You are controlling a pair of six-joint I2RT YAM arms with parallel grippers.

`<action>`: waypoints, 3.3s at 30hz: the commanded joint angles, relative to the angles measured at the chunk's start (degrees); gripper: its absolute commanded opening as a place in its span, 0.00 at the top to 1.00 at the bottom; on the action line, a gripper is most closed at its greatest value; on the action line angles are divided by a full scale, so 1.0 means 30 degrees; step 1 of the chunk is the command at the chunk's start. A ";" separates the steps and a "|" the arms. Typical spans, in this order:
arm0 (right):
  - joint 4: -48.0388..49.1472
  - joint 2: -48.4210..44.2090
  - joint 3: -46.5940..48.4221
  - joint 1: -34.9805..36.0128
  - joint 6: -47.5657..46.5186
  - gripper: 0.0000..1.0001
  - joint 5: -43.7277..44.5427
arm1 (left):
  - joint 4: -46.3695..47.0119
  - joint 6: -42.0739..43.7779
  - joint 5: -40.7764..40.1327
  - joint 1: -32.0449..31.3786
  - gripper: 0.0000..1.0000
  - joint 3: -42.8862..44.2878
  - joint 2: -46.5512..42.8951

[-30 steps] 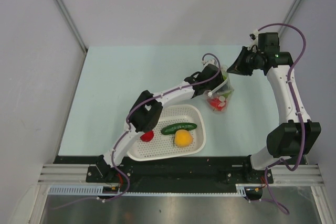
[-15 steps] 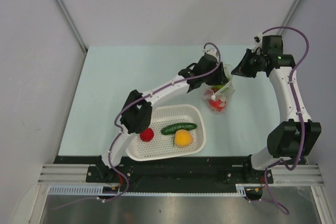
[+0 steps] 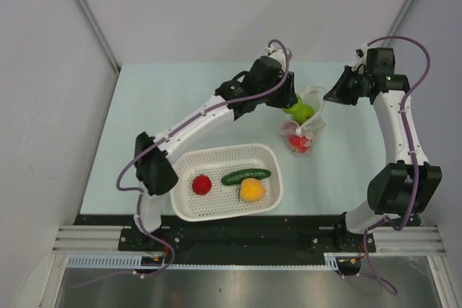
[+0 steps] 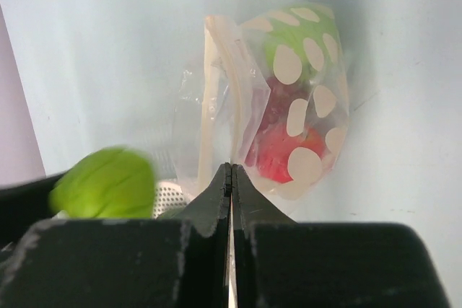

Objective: Open the zip-top bag and remove the fake food

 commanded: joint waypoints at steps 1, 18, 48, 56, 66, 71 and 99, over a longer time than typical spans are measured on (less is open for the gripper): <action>0.0247 0.0576 0.0962 -0.0041 -0.0204 1.00 0.0103 | -0.2201 0.2304 -0.0951 0.0100 1.00 -0.2606 -0.3879; 0.0773 0.0255 -0.0297 0.0222 -0.0468 1.00 -0.0160 | -0.1413 0.0843 0.2155 0.0012 1.00 -2.1251 -1.3462; -0.0105 -0.0448 0.0230 0.1453 -0.0145 1.00 -0.0278 | 0.3539 0.0784 0.3825 0.0246 0.73 -0.8988 -0.6176; -0.0456 -0.0624 0.0844 0.1453 -0.0057 1.00 -0.0278 | 0.1960 -0.0915 0.2540 0.0275 0.69 -0.1464 0.0879; -0.0545 -0.0536 0.0816 0.2185 -0.0057 1.00 -0.0278 | 0.1108 -0.1211 0.3411 0.0129 0.62 0.2124 0.5109; -0.0457 -0.0565 0.0904 0.2185 -0.0057 1.00 -0.0248 | 0.0025 -0.0568 0.3912 -0.0222 0.51 0.1920 0.5374; -0.0281 -0.0800 0.0523 0.2215 0.0148 1.00 -0.0482 | -0.0475 -0.1589 0.5583 -0.0809 0.25 0.1158 0.7130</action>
